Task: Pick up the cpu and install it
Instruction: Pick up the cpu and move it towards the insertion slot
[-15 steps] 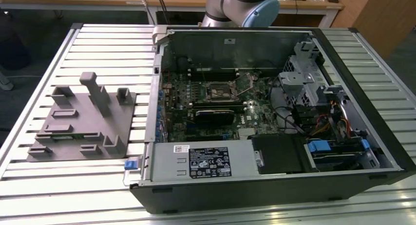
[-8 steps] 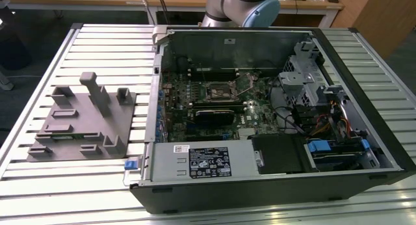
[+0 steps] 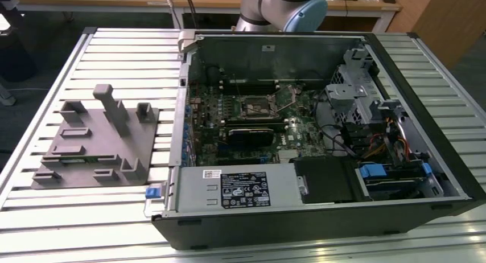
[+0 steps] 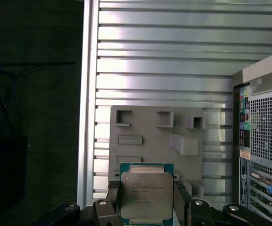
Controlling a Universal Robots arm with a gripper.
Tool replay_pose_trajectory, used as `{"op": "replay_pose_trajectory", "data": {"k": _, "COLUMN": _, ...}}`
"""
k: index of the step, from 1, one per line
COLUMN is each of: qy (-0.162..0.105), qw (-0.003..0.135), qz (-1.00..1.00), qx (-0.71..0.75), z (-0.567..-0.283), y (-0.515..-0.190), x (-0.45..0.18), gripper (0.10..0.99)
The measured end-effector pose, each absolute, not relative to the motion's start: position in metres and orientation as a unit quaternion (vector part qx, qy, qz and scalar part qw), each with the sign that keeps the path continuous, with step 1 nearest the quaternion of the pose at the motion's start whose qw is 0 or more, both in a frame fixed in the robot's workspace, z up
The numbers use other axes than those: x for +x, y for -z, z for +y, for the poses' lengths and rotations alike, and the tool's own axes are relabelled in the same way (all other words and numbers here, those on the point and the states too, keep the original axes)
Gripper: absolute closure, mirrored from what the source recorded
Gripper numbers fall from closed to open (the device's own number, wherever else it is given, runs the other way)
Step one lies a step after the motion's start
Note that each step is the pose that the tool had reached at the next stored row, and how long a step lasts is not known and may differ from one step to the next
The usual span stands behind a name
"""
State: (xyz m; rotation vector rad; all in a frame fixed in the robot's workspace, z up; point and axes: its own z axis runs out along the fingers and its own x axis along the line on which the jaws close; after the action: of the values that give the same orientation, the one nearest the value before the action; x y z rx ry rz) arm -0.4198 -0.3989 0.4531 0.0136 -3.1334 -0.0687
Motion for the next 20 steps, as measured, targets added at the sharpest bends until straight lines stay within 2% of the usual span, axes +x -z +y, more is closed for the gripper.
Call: {"op": "replay_pose_trajectory", "data": {"k": 20, "qy": 0.022, "qw": 0.004, "qz": -1.000, "qx": 0.004, "z": -0.399, "y": -0.453, "x": -0.391, "gripper": 0.549}}
